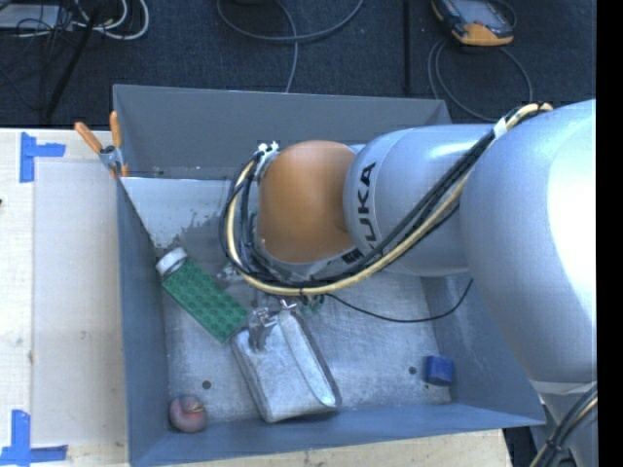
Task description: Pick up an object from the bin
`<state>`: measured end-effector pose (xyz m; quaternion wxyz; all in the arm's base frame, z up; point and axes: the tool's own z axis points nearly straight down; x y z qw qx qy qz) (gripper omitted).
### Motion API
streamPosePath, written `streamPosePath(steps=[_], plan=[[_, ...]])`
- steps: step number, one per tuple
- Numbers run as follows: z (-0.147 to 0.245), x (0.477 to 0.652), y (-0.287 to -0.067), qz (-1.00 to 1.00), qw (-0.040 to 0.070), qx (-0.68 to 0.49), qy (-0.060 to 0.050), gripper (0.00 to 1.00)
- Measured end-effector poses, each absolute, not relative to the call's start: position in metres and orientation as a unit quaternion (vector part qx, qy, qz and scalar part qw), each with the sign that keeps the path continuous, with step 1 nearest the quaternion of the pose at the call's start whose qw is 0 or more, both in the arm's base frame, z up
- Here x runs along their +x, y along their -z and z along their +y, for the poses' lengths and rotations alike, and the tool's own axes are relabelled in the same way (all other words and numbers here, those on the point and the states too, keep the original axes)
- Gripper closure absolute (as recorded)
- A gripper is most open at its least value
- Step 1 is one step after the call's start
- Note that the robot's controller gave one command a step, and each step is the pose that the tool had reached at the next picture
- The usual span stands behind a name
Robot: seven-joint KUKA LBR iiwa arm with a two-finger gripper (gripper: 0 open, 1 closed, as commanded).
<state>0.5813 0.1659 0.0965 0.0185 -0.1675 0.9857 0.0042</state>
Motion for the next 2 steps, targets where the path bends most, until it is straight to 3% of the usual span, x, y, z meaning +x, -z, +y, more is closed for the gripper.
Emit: streamPosePath(steps=[1,2], plan=[[0.1965,0.5876,-0.0781,1.0,0.014,-0.007,-0.004,0.0],[0.1961,0.5877,-0.0788,1.0,0.013,-0.006,-0.004,1.0]])
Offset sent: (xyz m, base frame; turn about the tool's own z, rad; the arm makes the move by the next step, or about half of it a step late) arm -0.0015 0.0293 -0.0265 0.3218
